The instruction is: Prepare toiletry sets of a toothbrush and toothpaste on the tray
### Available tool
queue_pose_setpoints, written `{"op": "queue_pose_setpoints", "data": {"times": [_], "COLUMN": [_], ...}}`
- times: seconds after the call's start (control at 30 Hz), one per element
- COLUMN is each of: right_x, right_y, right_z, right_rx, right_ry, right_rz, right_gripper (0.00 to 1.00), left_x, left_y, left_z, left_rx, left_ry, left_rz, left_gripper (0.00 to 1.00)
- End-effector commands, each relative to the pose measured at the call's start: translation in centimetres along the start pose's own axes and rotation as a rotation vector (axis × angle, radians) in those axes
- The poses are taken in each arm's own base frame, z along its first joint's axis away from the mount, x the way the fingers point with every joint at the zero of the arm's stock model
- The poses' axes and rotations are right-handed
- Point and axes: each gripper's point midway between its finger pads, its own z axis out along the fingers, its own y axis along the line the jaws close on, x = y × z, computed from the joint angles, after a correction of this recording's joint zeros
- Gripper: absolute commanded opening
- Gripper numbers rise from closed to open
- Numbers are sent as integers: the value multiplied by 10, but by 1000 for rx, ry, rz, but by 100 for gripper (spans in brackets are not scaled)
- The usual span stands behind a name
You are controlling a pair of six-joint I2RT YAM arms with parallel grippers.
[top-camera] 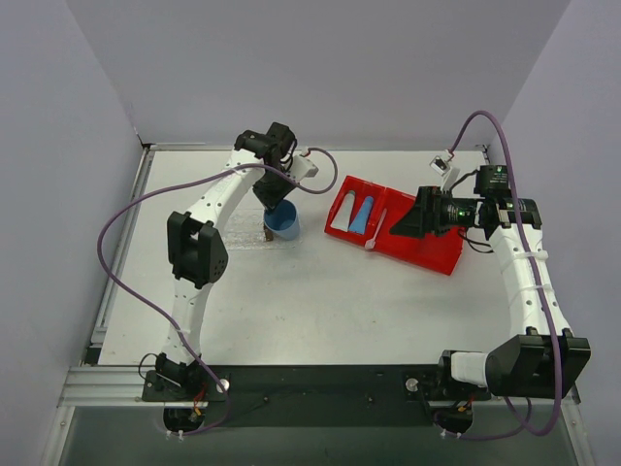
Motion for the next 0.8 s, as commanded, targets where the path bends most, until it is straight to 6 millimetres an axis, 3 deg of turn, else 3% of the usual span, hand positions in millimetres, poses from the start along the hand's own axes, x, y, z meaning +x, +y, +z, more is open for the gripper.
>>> {"op": "queue_pose_setpoints", "data": {"times": [0.0,0.53,0.77], "right_x": [1,3,3], "right_y": [3,2,2], "right_z": [1,2,2], "right_rx": [-32,-37,-34], "right_ry": [1,6,6], "right_rz": [-17,-15,-14], "right_gripper": [73,73,73], "left_x": [41,41,39], "left_y": [-21,-25,-26], "left_z": [-32,-19,-15], "left_rx": [71,82,77], "left_ry": [147,175,187], "left_rz": [9,33,49], "left_gripper": [0,0,5]}}
